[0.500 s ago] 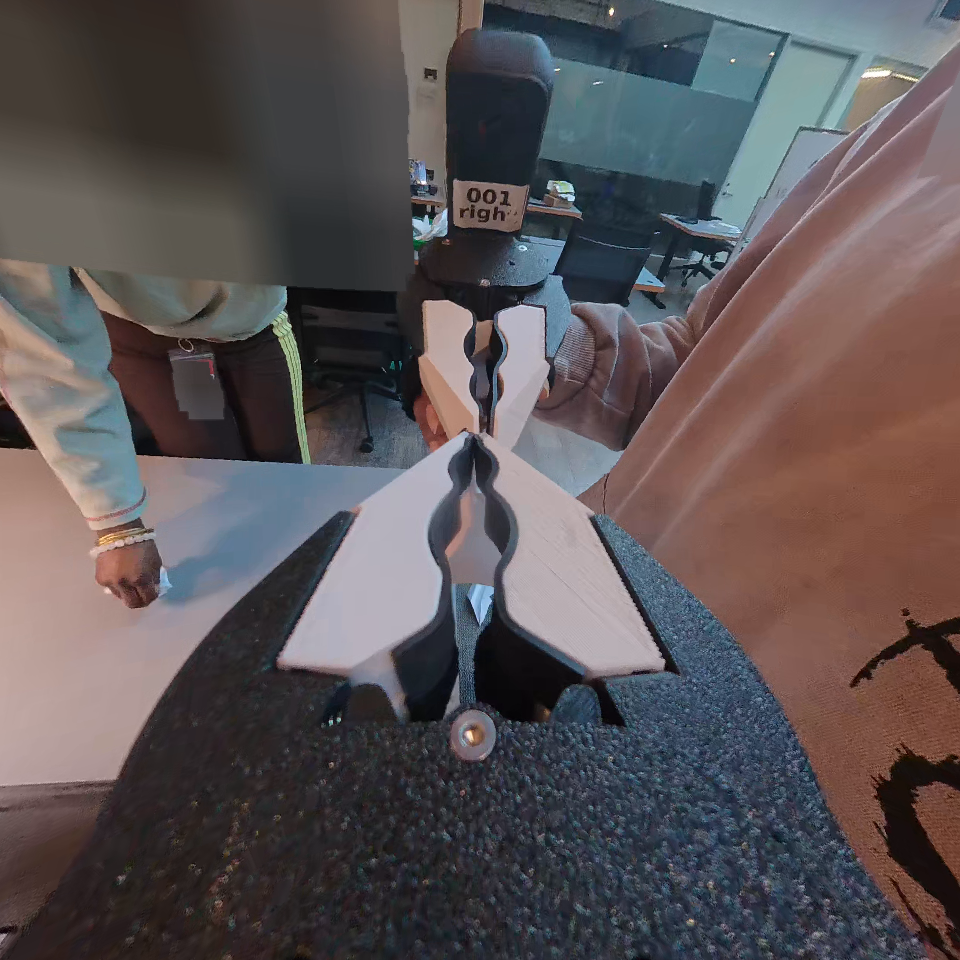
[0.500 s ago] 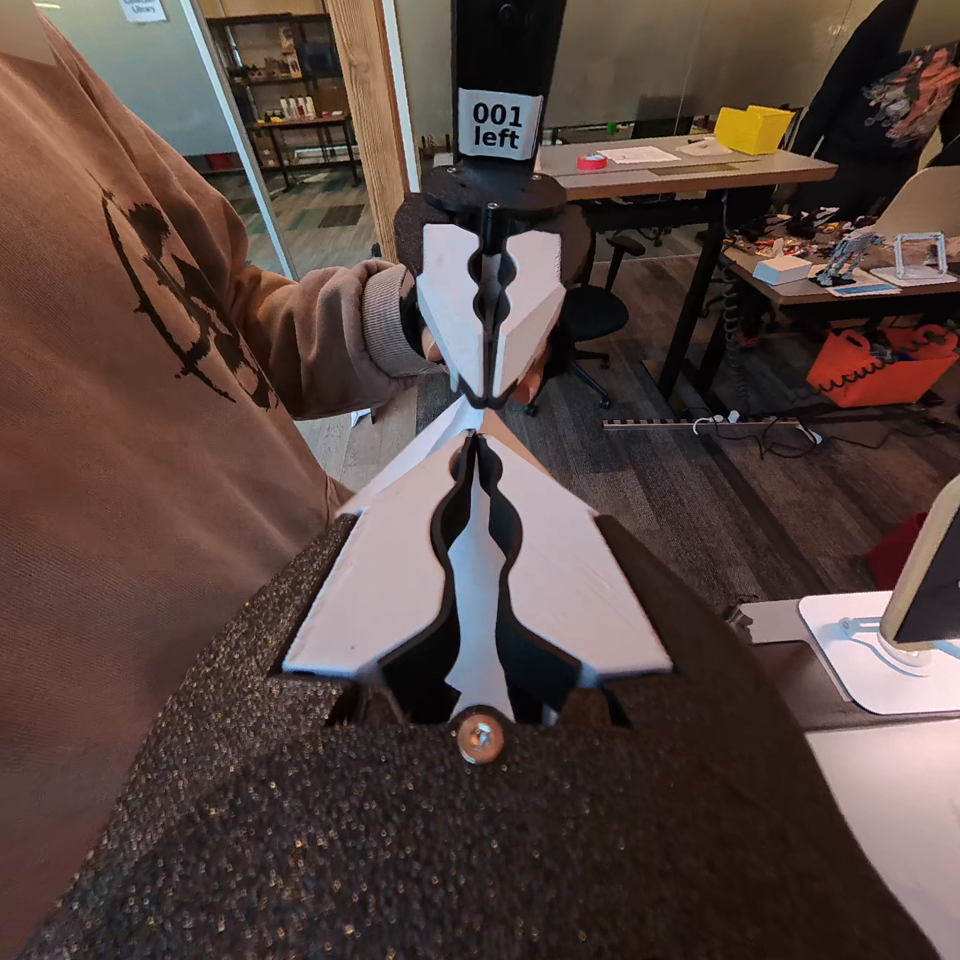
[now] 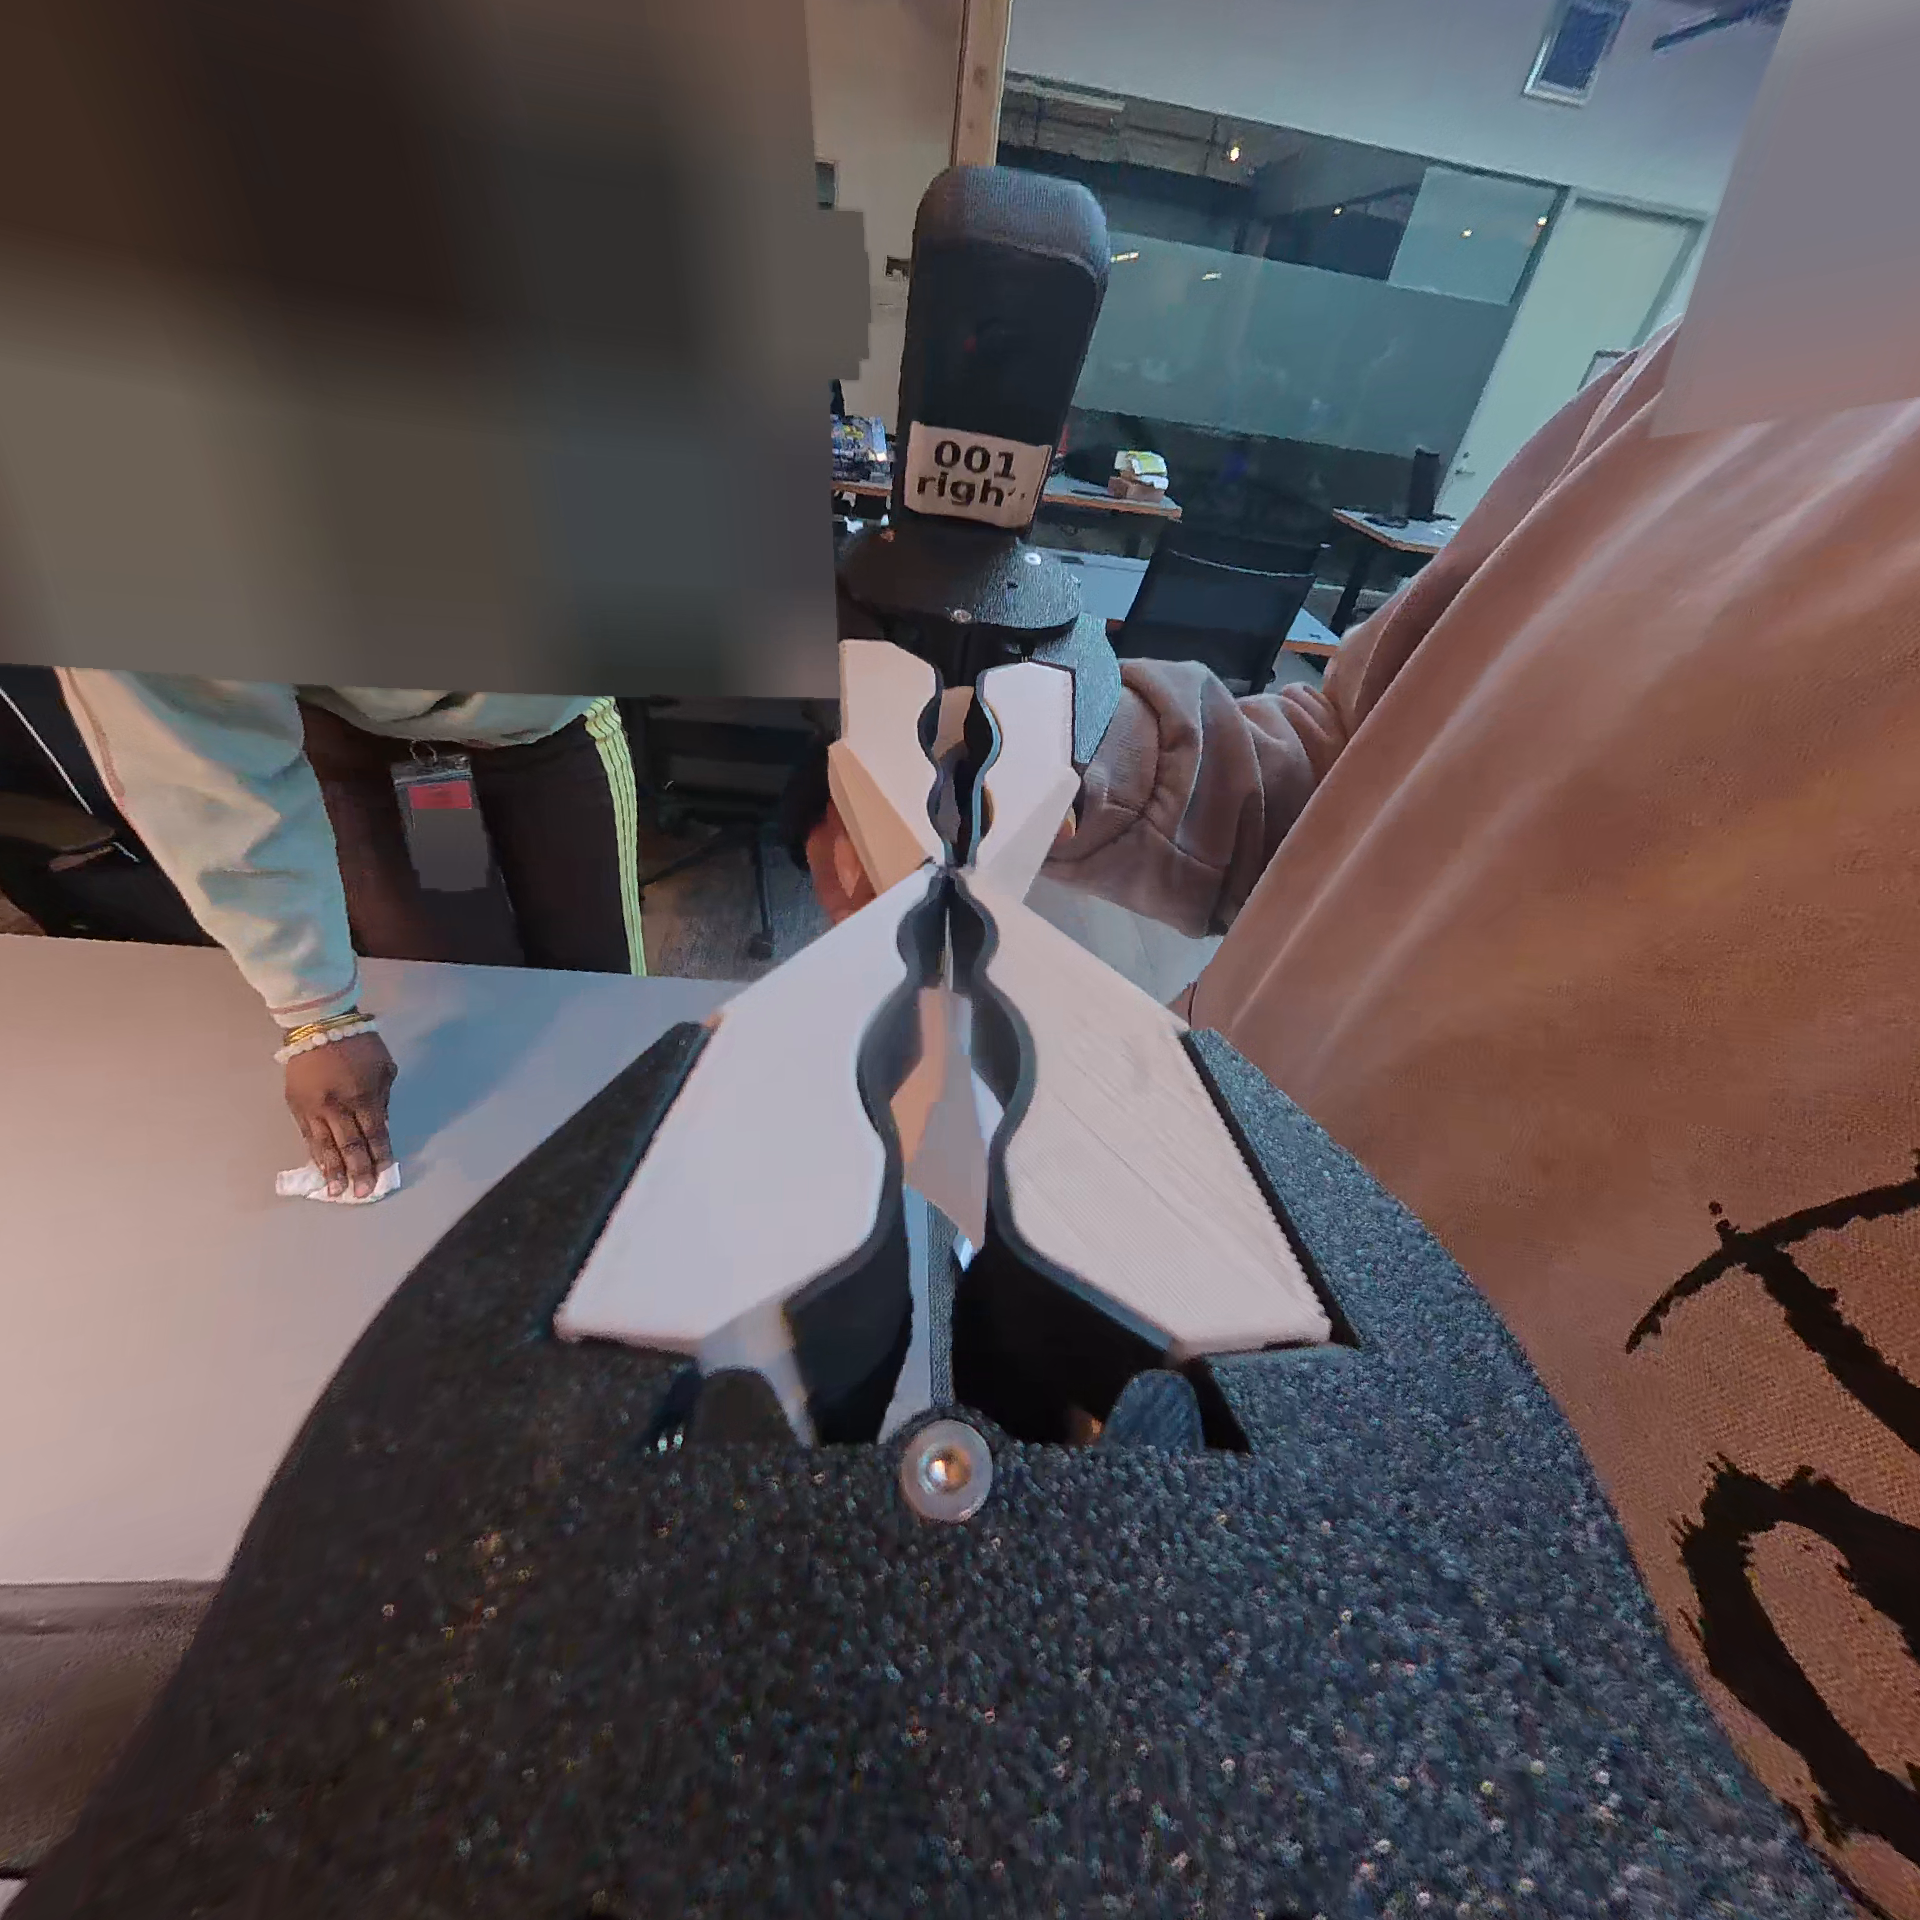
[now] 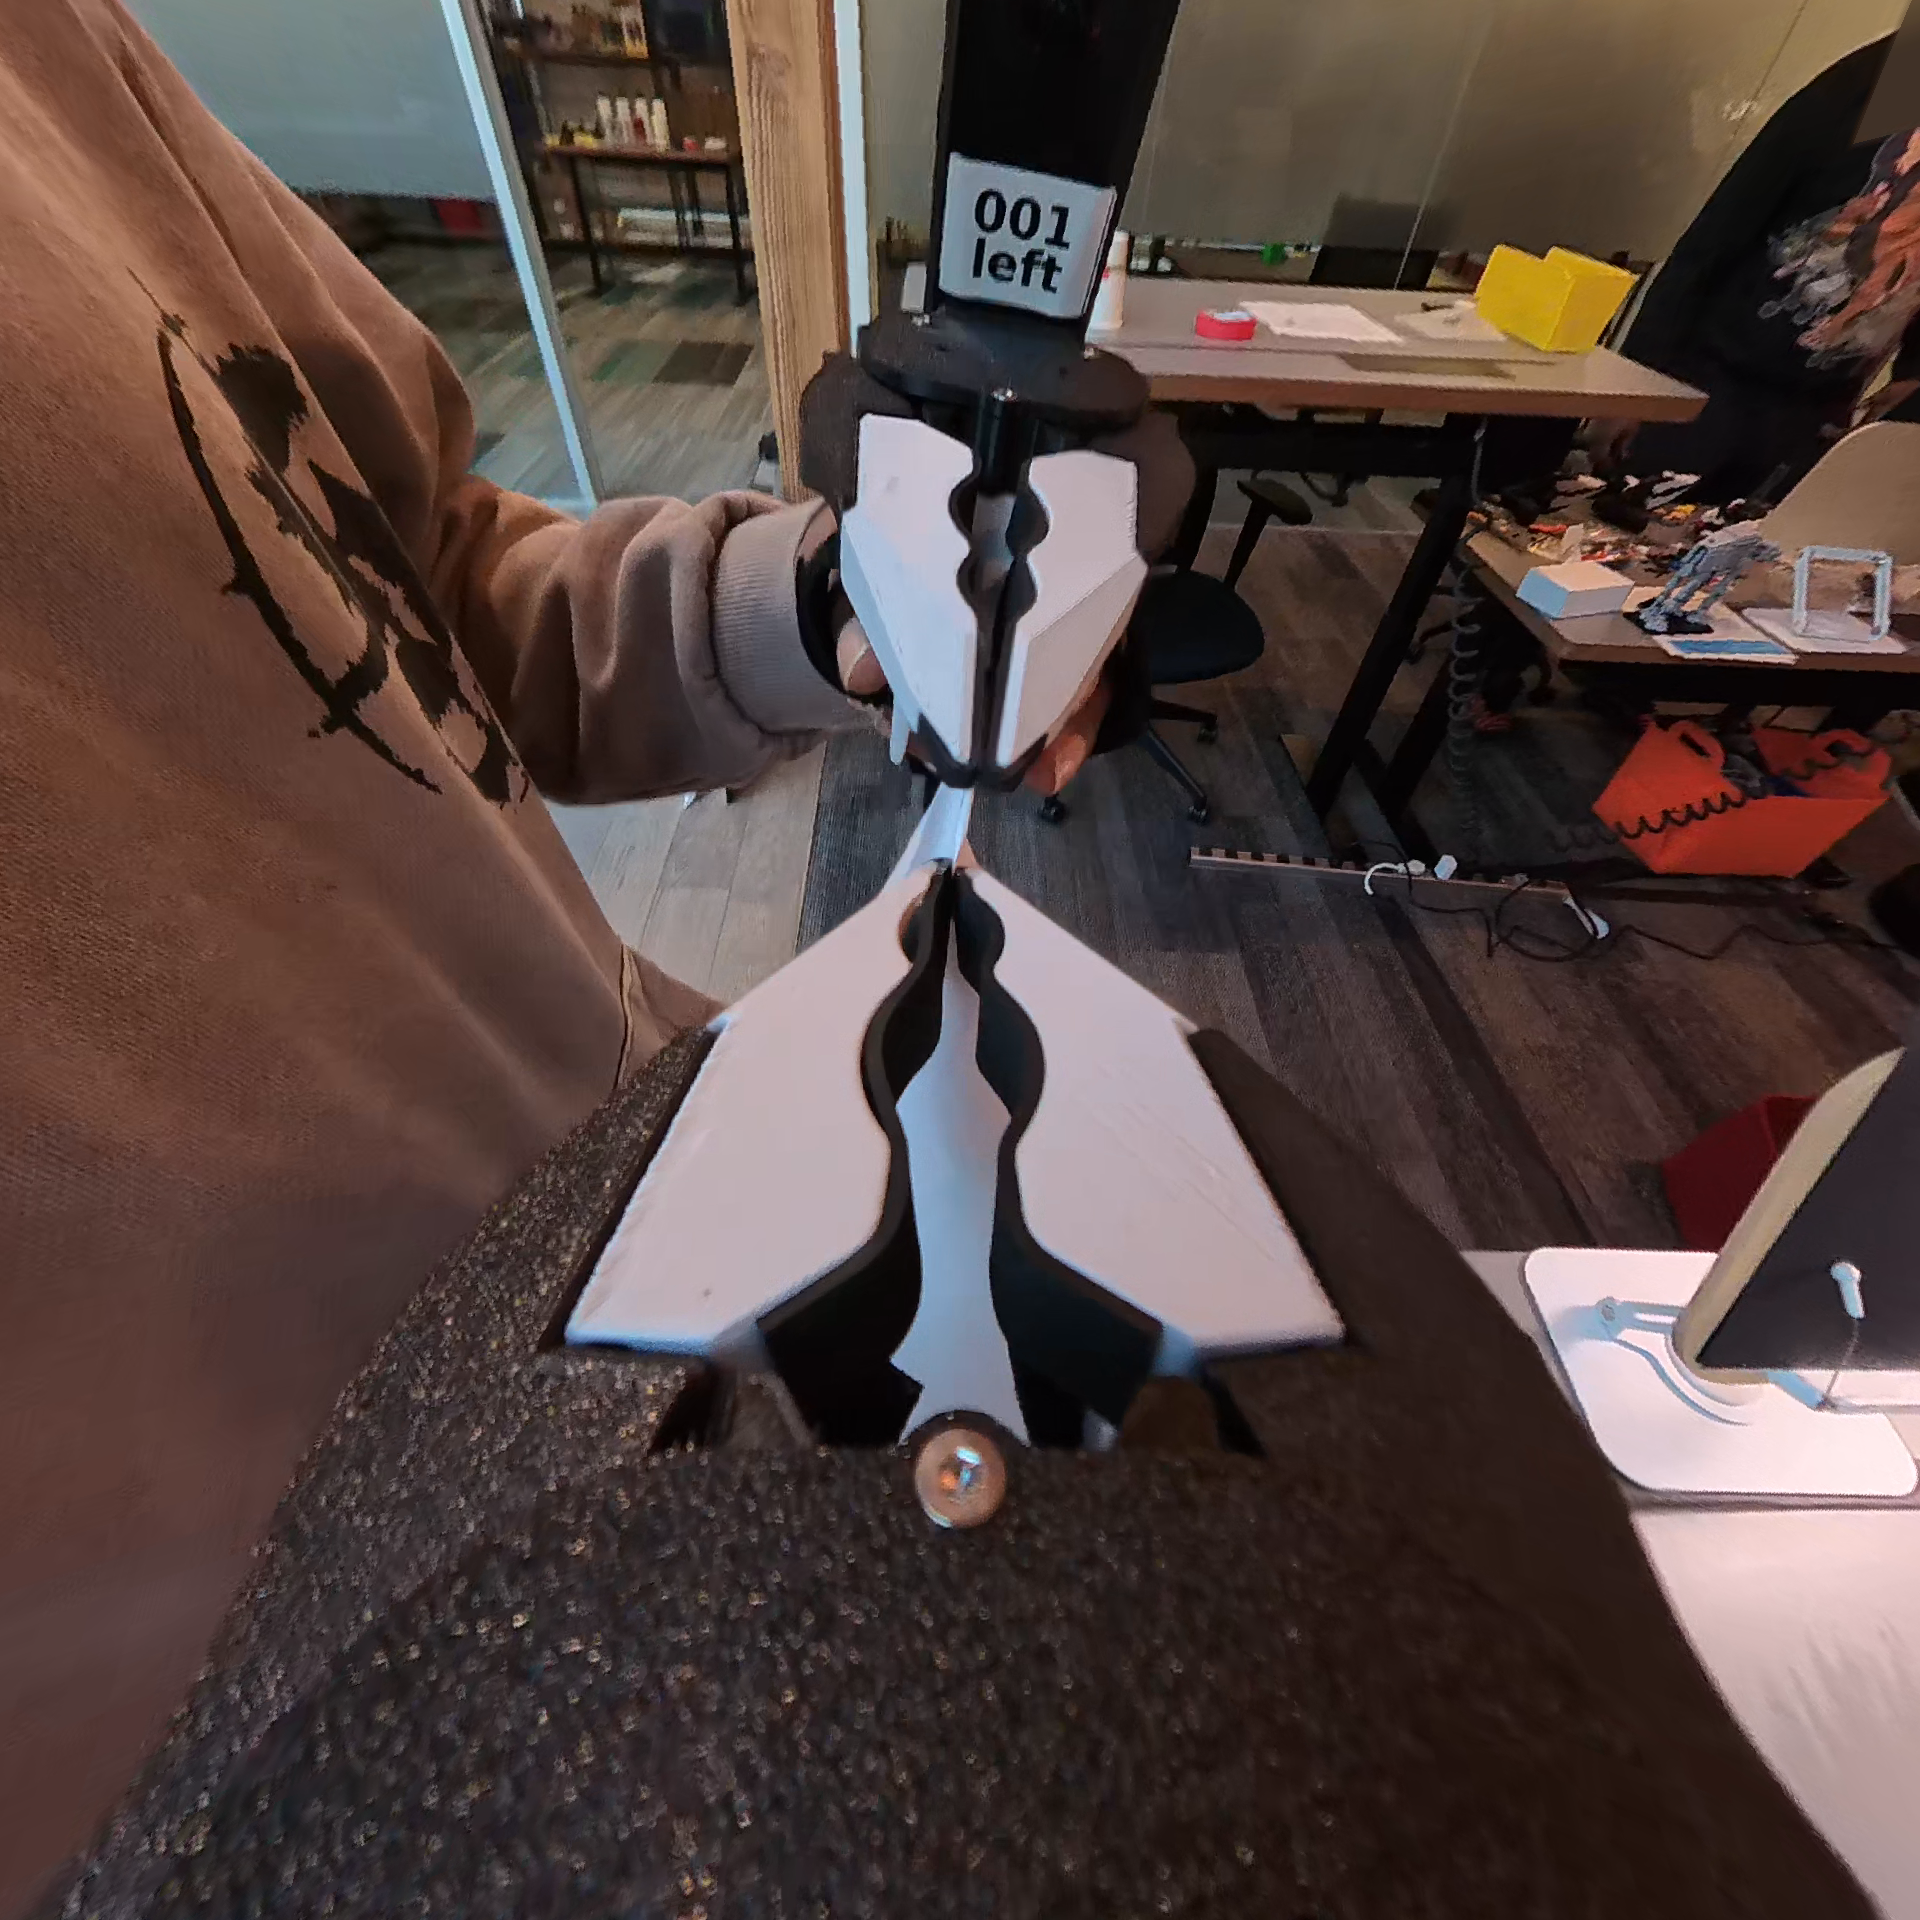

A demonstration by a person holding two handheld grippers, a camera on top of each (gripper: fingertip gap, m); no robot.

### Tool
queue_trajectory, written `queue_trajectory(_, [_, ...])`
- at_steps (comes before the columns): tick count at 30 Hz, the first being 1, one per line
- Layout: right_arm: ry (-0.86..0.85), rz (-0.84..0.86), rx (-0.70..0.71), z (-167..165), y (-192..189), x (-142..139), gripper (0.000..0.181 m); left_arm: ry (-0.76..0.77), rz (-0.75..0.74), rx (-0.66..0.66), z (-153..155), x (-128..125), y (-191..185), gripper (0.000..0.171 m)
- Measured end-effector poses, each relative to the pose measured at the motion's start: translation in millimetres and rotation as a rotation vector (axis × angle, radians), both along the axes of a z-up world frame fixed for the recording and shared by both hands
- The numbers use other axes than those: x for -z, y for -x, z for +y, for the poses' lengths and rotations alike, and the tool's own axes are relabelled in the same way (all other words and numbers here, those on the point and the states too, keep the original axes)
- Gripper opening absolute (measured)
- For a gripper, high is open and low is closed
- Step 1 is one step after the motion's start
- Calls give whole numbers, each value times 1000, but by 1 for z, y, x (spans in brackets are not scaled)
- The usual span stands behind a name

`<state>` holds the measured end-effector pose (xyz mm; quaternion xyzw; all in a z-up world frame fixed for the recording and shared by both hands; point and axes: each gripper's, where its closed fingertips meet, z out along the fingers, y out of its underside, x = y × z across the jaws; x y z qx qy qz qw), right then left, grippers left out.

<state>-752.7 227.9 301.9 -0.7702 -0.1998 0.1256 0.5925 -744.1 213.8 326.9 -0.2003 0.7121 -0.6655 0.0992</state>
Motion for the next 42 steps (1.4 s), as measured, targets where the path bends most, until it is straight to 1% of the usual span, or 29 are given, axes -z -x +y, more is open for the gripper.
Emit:
queue_trajectory(1, [24,-23,-6,0,0,3,0,-11,-2,-7,1,0,0,2])
queue_trajectory(2, [45,-44,-14,1,0,5,0,-22,-5,-10,3,-1,1,16])
queue_trajectory(3, [63,-58,-23,1,1,6,0,-45,-2,-3,3,0,3,22])
queue_trajectory(7, [99,-95,-67,5,7,6,0,-226,12,20,2,16,9,21])
queue_trajectory(9, [115,-116,-77,7,6,7,0,-292,1,13,2,21,9,8])
queue_trajectory(10, [116,-125,-72,7,4,7,0,-309,-11,-3,3,21,7,6])
queue_trajectory(11, [104,-115,-75,8,4,4,0,-310,-22,-14,4,19,6,0])
queue_trajectory(14, [68,-99,-64,9,2,-1,1,-290,-43,-33,6,13,5,0])
queue_trajectory(20, [48,-120,-68,10,-2,4,15,-248,-40,-48,8,10,6,0])
queue_trajectory(21, [51,-129,-73,10,-1,5,15,-243,-40,-53,9,10,6,0])
queue_trajectory(25, [52,-185,-77,16,1,5,2,-227,-45,-85,14,6,5,0])
queue_trajectory(28, [37,-226,-57,22,0,2,2,-212,-50,-113,19,3,5,0])
queue_trajectory(32, [21,-268,-32,29,1,1,8,-194,-51,-146,26,0,7,0])
queue_trajectory(37, [-15,-253,-31,34,5,-3,1,-162,-61,-171,30,-5,12,0])
queue_trajectory(42, [-21,-251,-47,35,8,-4,1,-171,-80,-191,32,-7,15,0])
